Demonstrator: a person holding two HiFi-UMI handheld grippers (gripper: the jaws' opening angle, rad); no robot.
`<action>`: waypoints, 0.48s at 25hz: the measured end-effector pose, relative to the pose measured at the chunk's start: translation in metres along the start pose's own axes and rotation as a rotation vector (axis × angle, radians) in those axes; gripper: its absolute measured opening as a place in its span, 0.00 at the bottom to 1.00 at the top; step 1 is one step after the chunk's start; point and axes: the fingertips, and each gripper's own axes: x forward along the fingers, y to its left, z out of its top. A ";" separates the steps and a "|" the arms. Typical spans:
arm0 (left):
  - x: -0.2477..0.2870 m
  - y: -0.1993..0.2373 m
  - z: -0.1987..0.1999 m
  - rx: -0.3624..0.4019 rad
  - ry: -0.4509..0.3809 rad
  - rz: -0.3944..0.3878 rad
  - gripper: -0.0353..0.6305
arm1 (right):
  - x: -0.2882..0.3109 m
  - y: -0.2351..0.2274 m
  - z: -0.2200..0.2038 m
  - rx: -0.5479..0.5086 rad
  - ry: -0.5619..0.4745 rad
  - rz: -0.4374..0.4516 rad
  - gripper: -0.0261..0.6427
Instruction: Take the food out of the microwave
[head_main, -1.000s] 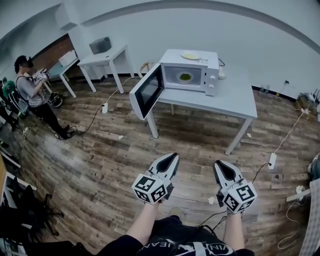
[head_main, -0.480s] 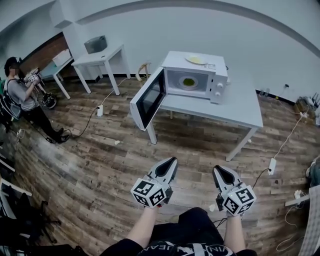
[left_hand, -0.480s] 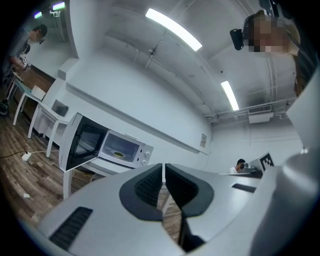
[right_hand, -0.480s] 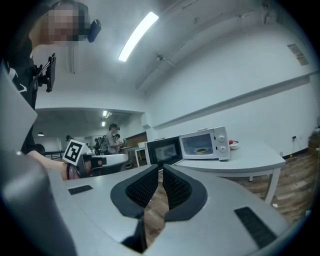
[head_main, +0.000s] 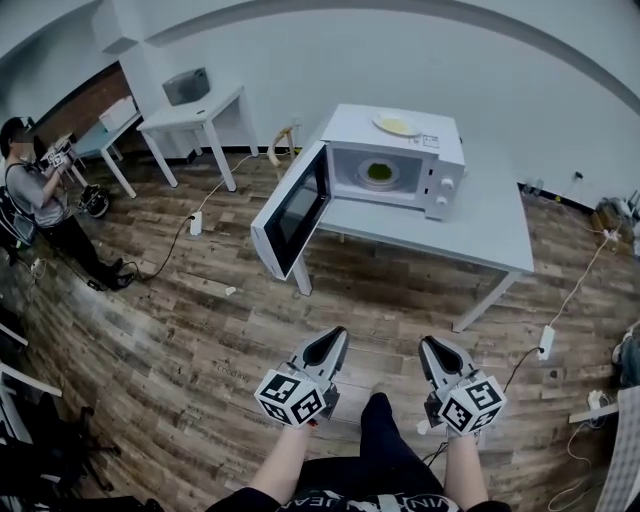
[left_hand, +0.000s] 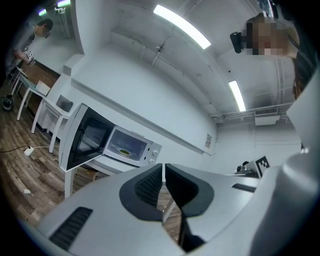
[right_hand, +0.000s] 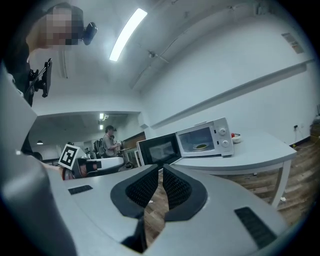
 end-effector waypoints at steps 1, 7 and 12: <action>0.005 0.006 0.001 -0.004 -0.003 0.007 0.09 | 0.007 -0.003 0.002 -0.003 0.004 0.008 0.11; 0.048 0.030 0.017 0.020 -0.021 0.026 0.09 | 0.050 -0.032 0.022 -0.037 0.011 0.037 0.11; 0.082 0.040 0.018 0.018 -0.013 0.024 0.09 | 0.080 -0.059 0.032 -0.064 0.025 0.043 0.11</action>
